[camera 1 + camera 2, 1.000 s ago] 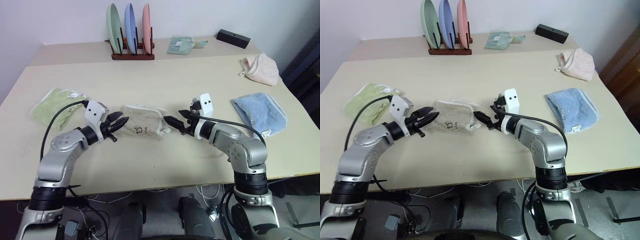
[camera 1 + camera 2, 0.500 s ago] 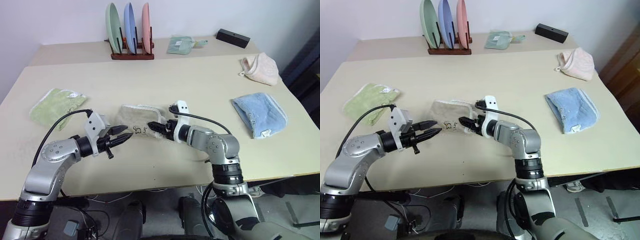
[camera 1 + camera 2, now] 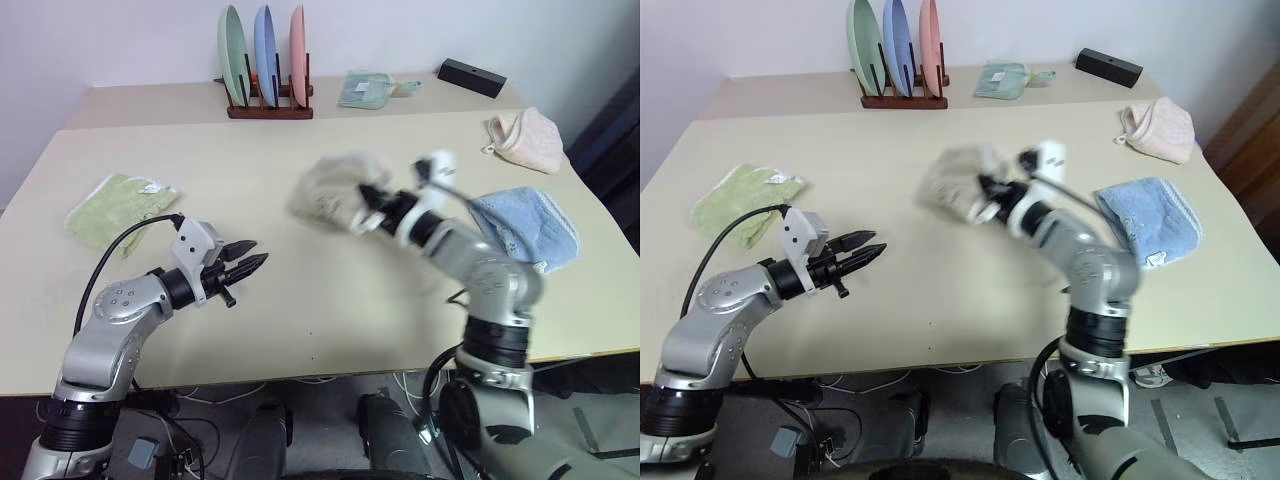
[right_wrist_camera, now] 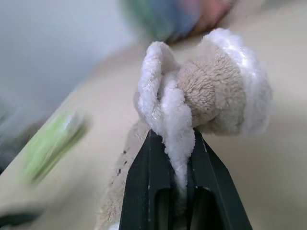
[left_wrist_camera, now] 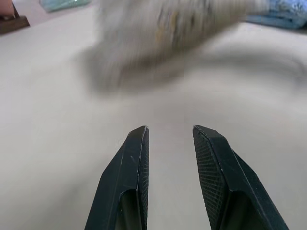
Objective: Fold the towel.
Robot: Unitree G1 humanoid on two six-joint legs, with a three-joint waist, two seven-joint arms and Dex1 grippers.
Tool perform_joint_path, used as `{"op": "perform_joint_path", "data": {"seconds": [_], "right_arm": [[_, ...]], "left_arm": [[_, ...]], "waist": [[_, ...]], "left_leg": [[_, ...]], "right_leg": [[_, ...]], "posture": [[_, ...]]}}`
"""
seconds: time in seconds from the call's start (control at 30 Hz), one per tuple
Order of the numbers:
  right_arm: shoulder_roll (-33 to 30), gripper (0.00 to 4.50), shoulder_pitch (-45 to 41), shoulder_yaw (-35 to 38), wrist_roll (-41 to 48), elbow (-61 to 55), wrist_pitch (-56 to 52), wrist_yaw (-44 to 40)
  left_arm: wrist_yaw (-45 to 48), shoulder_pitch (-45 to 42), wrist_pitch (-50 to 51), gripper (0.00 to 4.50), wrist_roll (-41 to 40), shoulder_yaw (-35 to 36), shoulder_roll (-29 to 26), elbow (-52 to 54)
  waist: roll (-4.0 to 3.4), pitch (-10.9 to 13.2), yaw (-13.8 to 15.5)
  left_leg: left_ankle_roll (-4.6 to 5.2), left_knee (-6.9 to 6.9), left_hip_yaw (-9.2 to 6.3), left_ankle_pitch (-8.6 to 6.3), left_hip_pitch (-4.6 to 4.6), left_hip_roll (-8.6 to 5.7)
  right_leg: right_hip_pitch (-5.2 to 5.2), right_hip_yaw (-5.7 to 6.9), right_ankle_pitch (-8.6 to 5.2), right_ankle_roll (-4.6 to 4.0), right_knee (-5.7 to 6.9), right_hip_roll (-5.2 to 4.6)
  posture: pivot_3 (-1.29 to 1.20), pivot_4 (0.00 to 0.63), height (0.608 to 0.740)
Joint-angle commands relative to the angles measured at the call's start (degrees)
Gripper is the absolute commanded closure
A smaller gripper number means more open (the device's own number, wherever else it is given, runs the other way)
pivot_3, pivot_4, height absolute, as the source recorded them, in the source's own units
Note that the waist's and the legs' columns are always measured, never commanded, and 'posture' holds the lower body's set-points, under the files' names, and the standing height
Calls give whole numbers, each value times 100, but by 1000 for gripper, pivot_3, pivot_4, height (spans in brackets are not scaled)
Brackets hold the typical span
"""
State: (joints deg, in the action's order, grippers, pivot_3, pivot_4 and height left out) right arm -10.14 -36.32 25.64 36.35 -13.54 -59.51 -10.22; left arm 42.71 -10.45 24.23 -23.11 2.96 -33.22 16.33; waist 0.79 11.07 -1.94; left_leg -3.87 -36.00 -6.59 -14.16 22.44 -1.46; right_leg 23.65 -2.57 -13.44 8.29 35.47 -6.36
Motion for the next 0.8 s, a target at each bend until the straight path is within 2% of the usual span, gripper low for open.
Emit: {"op": "perform_joint_path", "data": {"seconds": [0.03, 0.13, 0.27, 0.37, 0.5, 0.63, 0.8], "right_arm": [[-712, 4466, 56, 1387, 475, -564, -230, 570], [-947, 4466, 240, 2340, 822, -750, -437, 1159], [-633, 4466, 729, 3440, 1256, -753, -798, 2120], [-354, 4466, 1242, 3557, 1368, -718, -1065, 2436], [-379, 4466, 1429, 3538, 1547, -637, -934, 2529], [-550, 2965, 1467, 3508, 1705, -570, -683, 2523], [-917, 566, 1520, 3332, 1619, -758, -146, 2521]], "left_arm": [[31, -437, -158, 3068, 133, -334, 246, -260], [99, -743, -211, 3068, 174, -527, 462, -490], [233, -1032, -306, 3068, 253, -750, 657, -828], [404, -1170, -420, 3068, 342, -901, 702, -1014], [485, -1212, -496, 3068, 396, -896, 693, -1136], [499, -1143, -522, 3068, 449, -883, 693, -1117], [417, -1023, -480, 3068, 452, -867, 750, -1014]], "waist": [[0, 0, 36], [0, 0, 95], [-3, -3, 63], [-10, -4, 54], [-36, -2, 14], [-36, -2, -21], [-36, -2, -31]], "left_leg": [[0, 1, 0, 0, 1, 0], [3, 2, 1, -2, 3, 0], [7, 3, 6, -3, -4, 4], [8, 1, 6, -3, -5, 7], [8, -5, 17, -3, -4, 6], [8, -3, 15, -3, -5, 7], [8, -3, 15, -3, -4, 6]], "right_leg": [[-1, 0, 0, 0, -3, 0], [-1, 1, 0, 0, -5, 0], [-4, -3, 0, 0, -3, 4], [-5, -4, 0, -1, -2, 7], [-5, -15, 0, -1, -3, 7], [-6, -13, -1, -1, -3, 7], [-5, -13, -1, 0, -4, 7]], "posture": [[0, 150, 740], [0, 150, 740], [0, 150, 740], [0, 150, 740], [0, 150, 740], [0, 150, 740], [0, 150, 740]]}}
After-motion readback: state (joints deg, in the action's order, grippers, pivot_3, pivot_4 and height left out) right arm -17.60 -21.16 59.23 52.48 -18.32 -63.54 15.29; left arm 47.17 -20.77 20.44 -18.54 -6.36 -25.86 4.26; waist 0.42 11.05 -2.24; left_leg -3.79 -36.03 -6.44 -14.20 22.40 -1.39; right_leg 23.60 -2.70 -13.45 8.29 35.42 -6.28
